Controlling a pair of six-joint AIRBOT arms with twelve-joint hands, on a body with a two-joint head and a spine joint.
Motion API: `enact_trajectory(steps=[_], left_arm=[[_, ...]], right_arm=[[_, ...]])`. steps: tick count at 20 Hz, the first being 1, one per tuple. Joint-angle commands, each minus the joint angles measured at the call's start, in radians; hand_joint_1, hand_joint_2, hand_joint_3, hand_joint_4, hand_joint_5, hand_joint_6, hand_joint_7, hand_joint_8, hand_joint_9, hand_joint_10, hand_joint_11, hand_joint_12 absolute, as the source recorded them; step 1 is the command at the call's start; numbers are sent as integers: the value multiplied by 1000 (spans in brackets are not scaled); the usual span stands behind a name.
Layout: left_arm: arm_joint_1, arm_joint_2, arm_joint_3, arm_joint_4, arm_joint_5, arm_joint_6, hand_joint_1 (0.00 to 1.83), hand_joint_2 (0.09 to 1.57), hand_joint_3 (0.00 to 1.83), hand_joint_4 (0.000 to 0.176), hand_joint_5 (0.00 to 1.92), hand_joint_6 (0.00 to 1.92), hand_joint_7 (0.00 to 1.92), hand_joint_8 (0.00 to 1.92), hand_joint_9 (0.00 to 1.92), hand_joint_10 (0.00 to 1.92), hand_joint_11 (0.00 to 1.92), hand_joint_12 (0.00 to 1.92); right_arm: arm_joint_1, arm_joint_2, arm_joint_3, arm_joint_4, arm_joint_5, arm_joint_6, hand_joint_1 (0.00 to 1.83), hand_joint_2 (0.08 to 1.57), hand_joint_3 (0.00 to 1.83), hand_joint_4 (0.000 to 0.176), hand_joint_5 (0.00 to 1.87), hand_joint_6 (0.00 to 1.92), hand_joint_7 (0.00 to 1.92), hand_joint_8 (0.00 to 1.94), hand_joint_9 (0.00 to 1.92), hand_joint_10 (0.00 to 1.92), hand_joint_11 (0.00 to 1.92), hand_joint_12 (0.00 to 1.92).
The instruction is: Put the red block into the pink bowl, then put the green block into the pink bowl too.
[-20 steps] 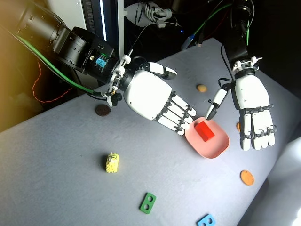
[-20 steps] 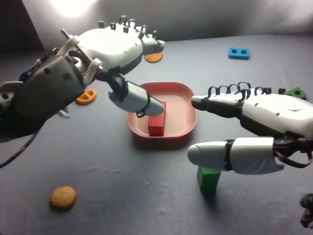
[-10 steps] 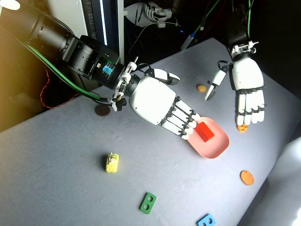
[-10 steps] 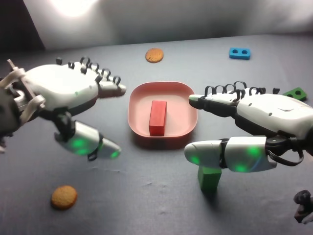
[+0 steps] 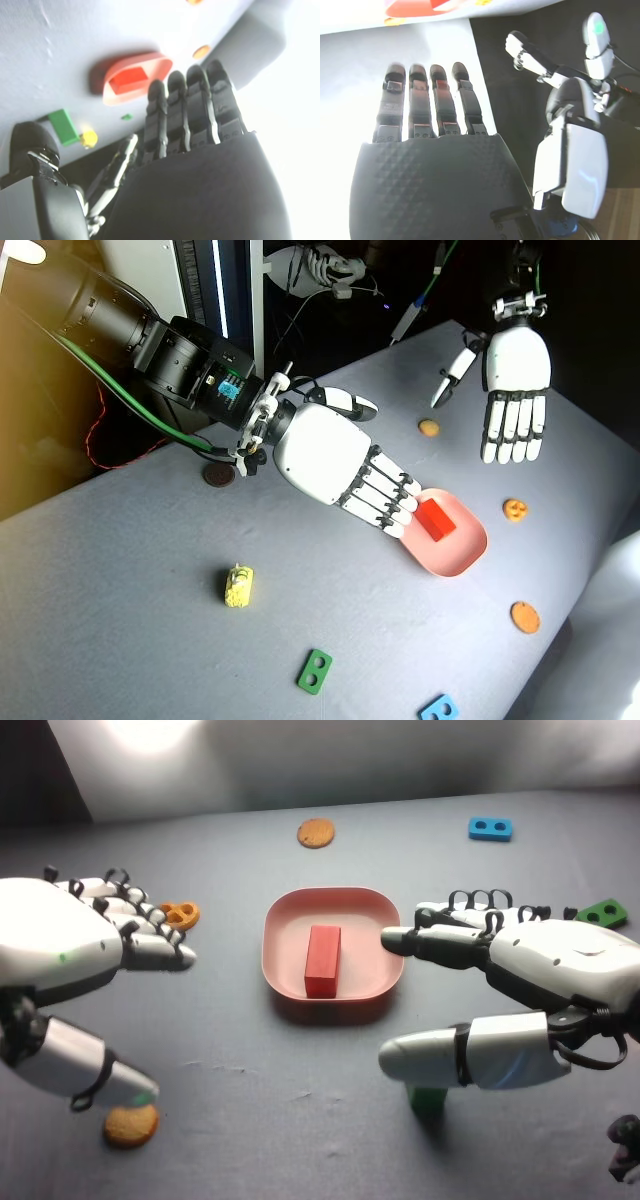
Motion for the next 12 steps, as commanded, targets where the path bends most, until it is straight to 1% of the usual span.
enact_trajectory(steps=[1, 2, 3, 4, 5, 6, 7, 8, 9, 10, 11, 12], left_arm=[[2, 24, -1, 89, -135, -97, 397, 954, 0, 0, 288, 1, 239, 1, 130, 1, 0, 135], [15, 35, -5, 157, -164, -167, 418, 941, 0, 0, 317, 1, 272, 0, 160, 1, 0, 214], [26, 44, -9, 217, -194, -225, 410, 951, 3, 0, 310, 0, 258, 0, 145, 1, 0, 185], [35, 52, -15, 260, -212, -263, 408, 953, 4, 0, 308, 0, 254, 0, 142, 0, 0, 179], [46, 58, -19, 303, -233, -305, 394, 962, 7, 0, 318, 4, 264, 4, 145, 2, 0, 182], [59, 64, -24, 340, -254, -344, 390, 955, 2, 0, 345, 3, 296, 1, 178, 3, 0, 263], [65, 67, -26, 383, -268, -386, 344, 976, 7, 0, 322, 0, 274, 0, 156, 0, 0, 221], [67, 68, -30, 427, -277, -426, 348, 975, 4, 0, 324, 1, 264, 0, 137, 0, 0, 179], [67, 68, -31, 461, -286, -449, 318, 977, 3, 0, 319, 0, 261, 0, 136, 1, 0, 194], [67, 68, -34, 473, -294, -454, 328, 980, 3, 0, 320, 1, 265, 2, 139, 2, 0, 191], [68, 67, -37, 477, -306, -454, 352, 976, 1, 0, 344, 6, 288, 6, 156, 6, 0, 225], [68, 67, -39, 485, -314, -454, 328, 985, 3, 0, 337, 2, 279, 1, 147, 1, 0, 198]], right_arm=[[0, 8, -5, -35, 77, -1, 395, 720, 0, 151, 391, 9, 0, 0, 0, 0, 0, 0], [-1, 9, -5, -35, 77, -2, 485, 692, 0, 166, 453, 25, 0, 0, 0, 0, 0, 0], [-1, 11, -5, -35, 77, -2, 582, 692, 0, 174, 510, 15, 0, 0, 0, 0, 0, 0], [0, 12, -5, -34, 77, -2, 602, 692, 0, 176, 522, 12, 0, 0, 0, 0, 0, 0], [0, 12, -5, -34, 77, -2, 702, 714, 3, 176, 574, 28, 0, 0, 0, 0, 0, 0], [-1, 12, -5, -34, 78, -3, 746, 729, 3, 176, 619, 16, 0, 0, 0, 0, 0, 0], [-1, 12, -4, -35, 79, -4, 789, 721, 0, 176, 659, 24, 0, 0, 0, 0, 0, 0], [0, 12, -4, -35, 83, -5, 832, 711, 0, 171, 728, 17, 11, 0, 0, 0, 0, 0], [0, 12, -4, -35, 88, -7, 862, 719, 2, 170, 760, 21, 19, 3, 0, 0, 0, 0], [1, 12, -4, -35, 91, -7, 891, 716, 0, 166, 802, 33, 43, 11, 0, 0, 0, 0], [3, 12, -4, -35, 93, -8, 910, 724, 1, 173, 867, 25, 79, 5, 0, 0, 0, 0], [6, 12, -4, -35, 98, -8, 913, 722, 0, 175, 931, 20, 141, 5, 0, 0, 0, 0]])
